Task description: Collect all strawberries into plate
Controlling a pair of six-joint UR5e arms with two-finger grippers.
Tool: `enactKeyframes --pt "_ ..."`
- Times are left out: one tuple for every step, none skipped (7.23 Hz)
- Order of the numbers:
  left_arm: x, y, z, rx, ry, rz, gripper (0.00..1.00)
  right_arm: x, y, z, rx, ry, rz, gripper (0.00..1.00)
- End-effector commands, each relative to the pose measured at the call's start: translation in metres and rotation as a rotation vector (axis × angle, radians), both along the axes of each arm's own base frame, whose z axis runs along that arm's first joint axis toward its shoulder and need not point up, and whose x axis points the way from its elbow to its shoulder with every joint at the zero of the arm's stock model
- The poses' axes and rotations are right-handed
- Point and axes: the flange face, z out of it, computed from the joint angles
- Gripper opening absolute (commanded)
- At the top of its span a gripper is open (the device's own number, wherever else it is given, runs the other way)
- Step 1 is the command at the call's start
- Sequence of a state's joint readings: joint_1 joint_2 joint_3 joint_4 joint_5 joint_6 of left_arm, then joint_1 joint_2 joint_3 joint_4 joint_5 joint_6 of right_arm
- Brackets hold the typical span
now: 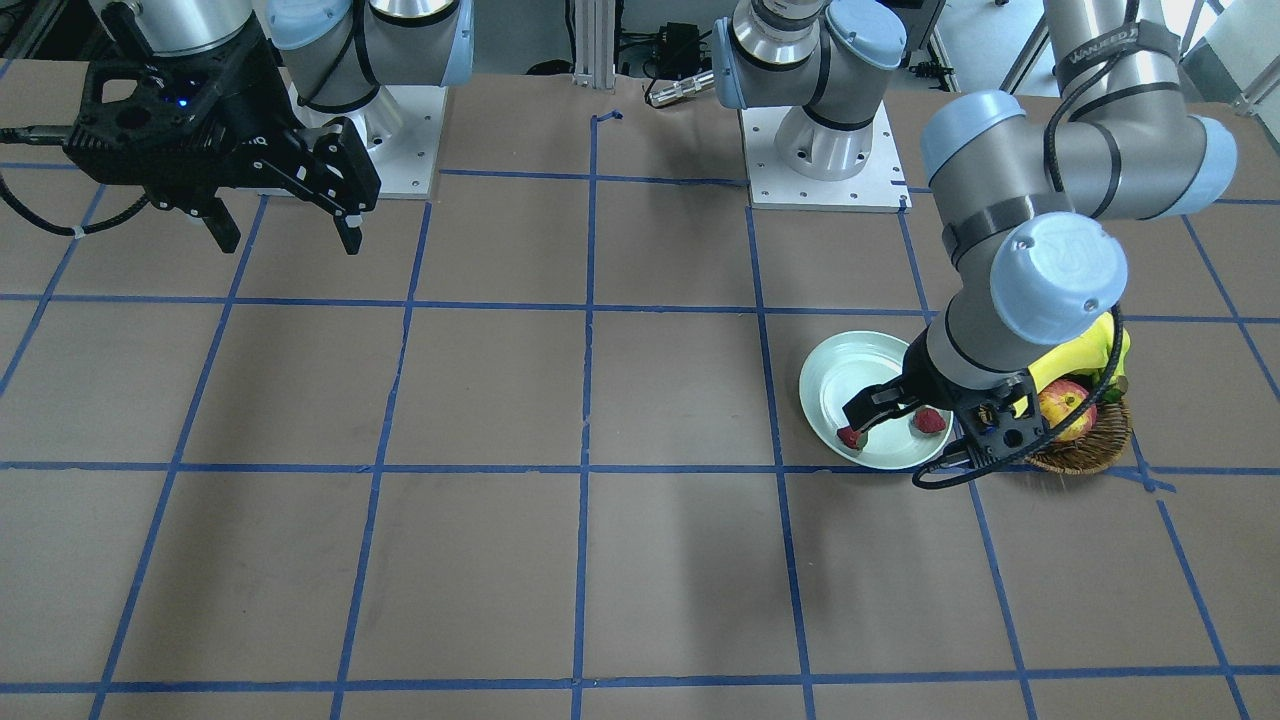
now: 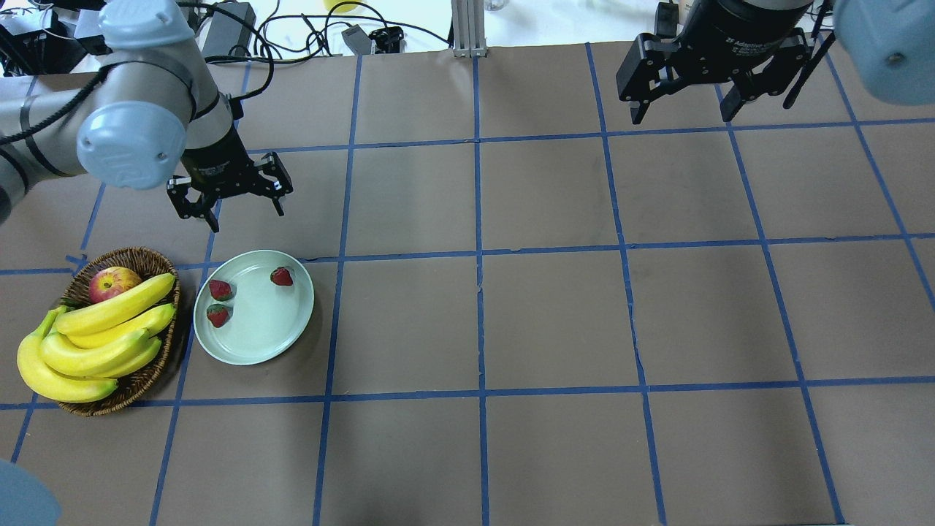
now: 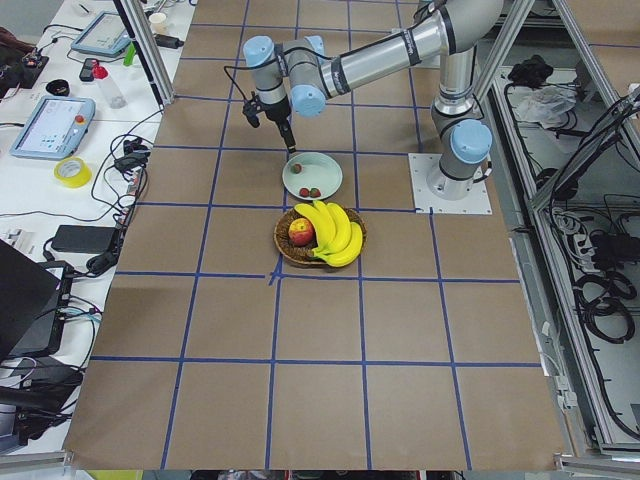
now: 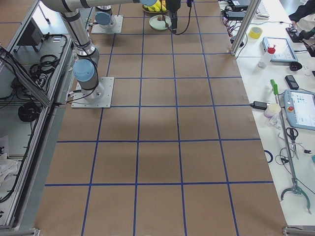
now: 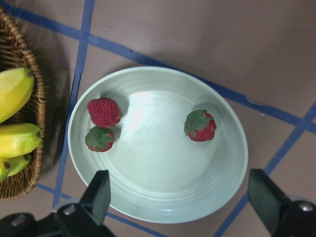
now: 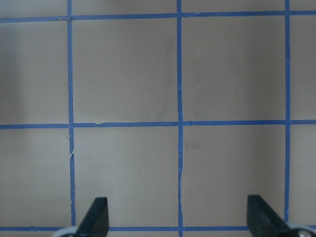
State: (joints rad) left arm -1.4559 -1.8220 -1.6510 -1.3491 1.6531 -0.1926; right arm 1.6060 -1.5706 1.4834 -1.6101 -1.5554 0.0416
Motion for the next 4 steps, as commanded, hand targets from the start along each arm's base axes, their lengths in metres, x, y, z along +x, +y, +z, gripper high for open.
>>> enactKeyframes --pt "-0.004 0.003 0.089 -0.091 0.01 -0.181 1.0 -0.001 -0.001 0.0 -0.001 0.0 -0.001 1.0" --pt "-0.005 0.005 0.136 -0.171 -0.007 -0.189 1.0 0.0 0.0 0.0 -0.001 0.0 0.0 1.0" --pt "-0.015 0.022 0.164 -0.176 -0.007 -0.204 1.0 0.0 0.0 0.0 -0.001 0.0 0.0 1.0" --pt "-0.024 0.035 0.17 -0.161 -0.004 -0.219 1.0 0.0 0.0 -0.002 0.004 0.0 0.002 1.0"
